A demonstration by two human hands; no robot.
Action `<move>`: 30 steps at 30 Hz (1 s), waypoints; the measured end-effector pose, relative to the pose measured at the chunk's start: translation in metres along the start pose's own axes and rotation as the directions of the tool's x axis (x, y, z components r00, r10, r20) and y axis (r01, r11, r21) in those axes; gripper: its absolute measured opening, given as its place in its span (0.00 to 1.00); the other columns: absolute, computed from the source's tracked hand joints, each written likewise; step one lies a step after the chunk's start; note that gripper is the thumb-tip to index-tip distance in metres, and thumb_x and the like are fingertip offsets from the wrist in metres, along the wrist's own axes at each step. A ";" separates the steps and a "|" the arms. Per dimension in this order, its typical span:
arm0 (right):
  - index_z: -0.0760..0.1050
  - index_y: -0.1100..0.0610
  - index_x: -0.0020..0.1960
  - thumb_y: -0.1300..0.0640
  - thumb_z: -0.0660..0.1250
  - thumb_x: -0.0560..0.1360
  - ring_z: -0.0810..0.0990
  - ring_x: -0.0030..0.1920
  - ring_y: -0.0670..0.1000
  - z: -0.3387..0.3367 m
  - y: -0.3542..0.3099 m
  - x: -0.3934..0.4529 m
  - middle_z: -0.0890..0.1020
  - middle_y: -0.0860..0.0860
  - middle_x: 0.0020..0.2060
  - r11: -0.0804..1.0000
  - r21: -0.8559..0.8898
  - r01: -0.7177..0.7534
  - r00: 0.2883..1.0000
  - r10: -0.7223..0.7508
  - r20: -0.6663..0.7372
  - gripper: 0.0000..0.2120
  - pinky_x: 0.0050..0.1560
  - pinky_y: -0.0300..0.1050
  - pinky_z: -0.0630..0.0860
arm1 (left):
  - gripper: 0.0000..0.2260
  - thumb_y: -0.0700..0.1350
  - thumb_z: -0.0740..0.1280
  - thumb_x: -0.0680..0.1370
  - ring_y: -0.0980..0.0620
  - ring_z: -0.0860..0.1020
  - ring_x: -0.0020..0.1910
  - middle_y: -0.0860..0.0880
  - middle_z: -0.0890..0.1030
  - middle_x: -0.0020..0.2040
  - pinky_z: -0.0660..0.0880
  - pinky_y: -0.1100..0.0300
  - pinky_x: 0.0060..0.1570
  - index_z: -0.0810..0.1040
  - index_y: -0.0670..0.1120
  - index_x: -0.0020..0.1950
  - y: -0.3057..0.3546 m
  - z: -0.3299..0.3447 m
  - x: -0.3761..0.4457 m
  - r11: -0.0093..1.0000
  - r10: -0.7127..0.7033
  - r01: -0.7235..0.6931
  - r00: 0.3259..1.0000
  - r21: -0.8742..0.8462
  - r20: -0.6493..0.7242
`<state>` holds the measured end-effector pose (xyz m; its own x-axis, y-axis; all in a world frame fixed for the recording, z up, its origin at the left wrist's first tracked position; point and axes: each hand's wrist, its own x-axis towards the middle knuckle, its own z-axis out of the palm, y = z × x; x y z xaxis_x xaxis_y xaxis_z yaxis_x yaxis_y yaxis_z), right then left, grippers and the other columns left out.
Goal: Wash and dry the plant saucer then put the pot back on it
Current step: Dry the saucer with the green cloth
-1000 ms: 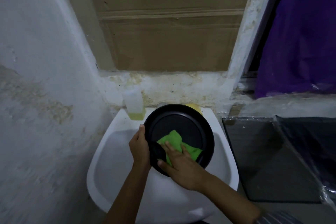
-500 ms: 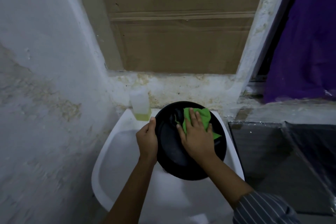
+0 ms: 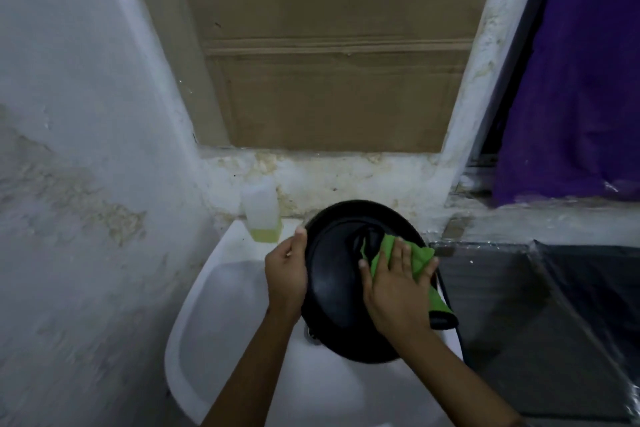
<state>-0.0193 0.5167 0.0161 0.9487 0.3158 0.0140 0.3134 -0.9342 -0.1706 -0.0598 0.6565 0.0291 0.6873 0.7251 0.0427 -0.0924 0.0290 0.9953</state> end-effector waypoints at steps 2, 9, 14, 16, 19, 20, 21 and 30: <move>0.47 0.58 0.77 0.42 0.43 0.80 0.46 0.77 0.56 -0.001 -0.007 0.010 0.48 0.58 0.77 0.995 0.093 0.031 0.998 -0.026 -0.058 0.30 0.72 0.65 0.35 | 0.17 0.48 0.62 0.80 0.51 0.69 0.35 0.43 0.70 0.33 0.67 0.56 0.38 0.71 0.42 0.33 -0.002 0.008 -0.008 1.000 -0.015 0.015 0.999 -0.005 0.048; 0.50 0.55 0.77 0.40 0.44 0.80 0.49 0.77 0.45 -0.003 -0.030 -0.024 0.55 0.51 0.77 0.837 0.224 0.498 0.866 -0.492 -0.087 0.30 0.73 0.45 0.31 | 0.12 0.48 0.63 0.79 0.49 0.72 0.38 0.43 0.73 0.37 0.69 0.56 0.39 0.73 0.42 0.38 0.006 0.004 0.004 0.992 -0.122 0.122 0.992 -0.024 -0.008; 0.59 0.50 0.74 0.38 0.50 0.78 0.63 0.71 0.45 -0.011 0.026 -0.046 0.67 0.46 0.72 0.746 0.242 0.621 0.757 -0.651 0.064 0.28 0.70 0.29 0.42 | 0.15 0.50 0.63 0.79 0.48 0.75 0.38 0.43 0.77 0.38 0.71 0.58 0.38 0.76 0.41 0.38 0.003 -0.024 0.016 0.987 -0.158 0.160 0.986 0.027 -0.056; 0.60 0.48 0.74 0.39 0.51 0.78 0.66 0.70 0.47 -0.005 0.049 -0.051 0.69 0.46 0.71 0.800 0.151 0.581 0.798 -0.597 0.089 0.27 0.71 0.33 0.48 | 0.16 0.50 0.63 0.79 0.50 0.72 0.36 0.43 0.73 0.35 0.69 0.59 0.35 0.73 0.42 0.34 0.005 -0.029 0.016 0.993 -0.097 0.100 0.994 0.070 -0.045; 0.64 0.55 0.73 0.44 0.55 0.79 0.68 0.70 0.49 0.003 0.062 -0.036 0.71 0.50 0.70 0.892 0.030 0.451 0.890 -0.447 -0.083 0.25 0.73 0.41 0.49 | 0.19 0.50 0.63 0.79 0.53 0.71 0.32 0.45 0.71 0.29 0.68 0.62 0.33 0.71 0.44 0.29 0.005 -0.024 0.006 0.993 -0.045 0.042 0.999 0.112 0.020; 0.62 0.56 0.73 0.45 0.53 0.80 0.66 0.72 0.48 0.004 0.060 -0.029 0.68 0.50 0.72 0.927 0.027 0.374 0.925 -0.371 -0.086 0.25 0.74 0.44 0.49 | 0.21 0.50 0.63 0.79 0.54 0.71 0.30 0.46 0.71 0.28 0.68 0.63 0.32 0.70 0.45 0.27 0.004 -0.021 0.002 0.993 -0.033 0.028 0.999 0.119 0.039; 0.59 0.55 0.75 0.45 0.51 0.81 0.61 0.74 0.48 0.007 0.057 -0.022 0.65 0.50 0.74 0.950 0.030 0.311 0.949 -0.308 -0.065 0.25 0.76 0.46 0.48 | 0.21 0.50 0.63 0.79 0.54 0.70 0.29 0.46 0.70 0.27 0.68 0.63 0.33 0.69 0.44 0.27 0.003 -0.019 -0.002 0.993 -0.021 0.014 0.998 0.119 0.051; 0.51 0.57 0.76 0.45 0.48 0.81 0.48 0.77 0.47 0.020 -0.021 -0.012 0.54 0.51 0.77 0.889 0.286 0.357 0.931 -0.314 -0.186 0.27 0.75 0.48 0.34 | 0.17 0.46 0.61 0.80 0.52 0.67 0.33 0.43 0.69 0.31 0.64 0.58 0.37 0.68 0.43 0.32 -0.016 -0.002 -0.026 0.994 -0.055 0.051 0.997 0.093 0.045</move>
<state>-0.0385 0.5355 0.0002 0.7925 0.5565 0.2495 0.6058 -0.6707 -0.4281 -0.0775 0.6390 0.0119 0.7233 0.6905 -0.0085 0.0101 0.0018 0.9999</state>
